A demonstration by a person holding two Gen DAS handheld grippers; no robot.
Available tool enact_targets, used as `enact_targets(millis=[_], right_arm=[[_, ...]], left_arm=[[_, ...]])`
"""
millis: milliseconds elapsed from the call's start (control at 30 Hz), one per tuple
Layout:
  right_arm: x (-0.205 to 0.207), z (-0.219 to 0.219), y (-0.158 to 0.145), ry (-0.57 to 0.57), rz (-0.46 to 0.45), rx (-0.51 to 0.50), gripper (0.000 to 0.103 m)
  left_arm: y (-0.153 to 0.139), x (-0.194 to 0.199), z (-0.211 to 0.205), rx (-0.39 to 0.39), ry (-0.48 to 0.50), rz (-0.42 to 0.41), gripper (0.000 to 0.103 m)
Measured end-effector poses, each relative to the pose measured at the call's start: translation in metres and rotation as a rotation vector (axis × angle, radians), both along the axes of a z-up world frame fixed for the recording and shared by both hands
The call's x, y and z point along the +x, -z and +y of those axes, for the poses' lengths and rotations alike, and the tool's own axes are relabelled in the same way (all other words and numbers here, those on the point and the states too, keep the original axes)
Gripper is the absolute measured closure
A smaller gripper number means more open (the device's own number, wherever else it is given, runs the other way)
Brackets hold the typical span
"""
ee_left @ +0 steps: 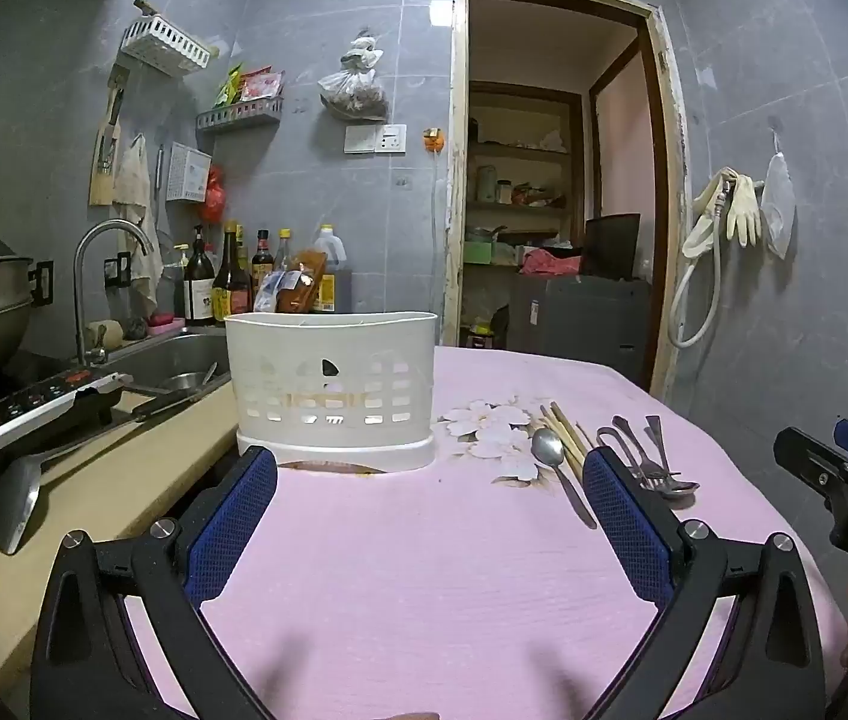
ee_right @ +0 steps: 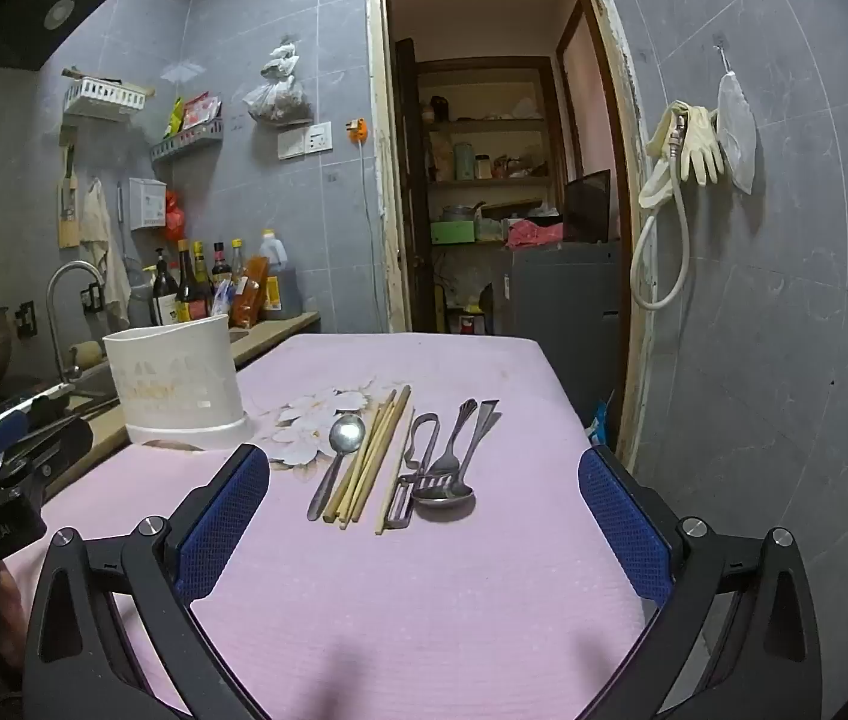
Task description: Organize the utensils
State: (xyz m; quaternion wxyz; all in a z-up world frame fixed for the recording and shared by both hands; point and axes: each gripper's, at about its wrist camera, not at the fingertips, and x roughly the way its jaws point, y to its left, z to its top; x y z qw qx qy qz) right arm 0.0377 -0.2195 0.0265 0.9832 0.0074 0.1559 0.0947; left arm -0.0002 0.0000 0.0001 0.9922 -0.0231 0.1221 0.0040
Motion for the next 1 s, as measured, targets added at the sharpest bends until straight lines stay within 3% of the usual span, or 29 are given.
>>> enact_targets(millis=[1000], right_arm=[[-0.001,0.008,-0.002,-0.015,0.003,-0.002,0.0]], left_arm=[[0.0,-0.003,0.007,-0.022,-0.008,-0.011,0.003]])
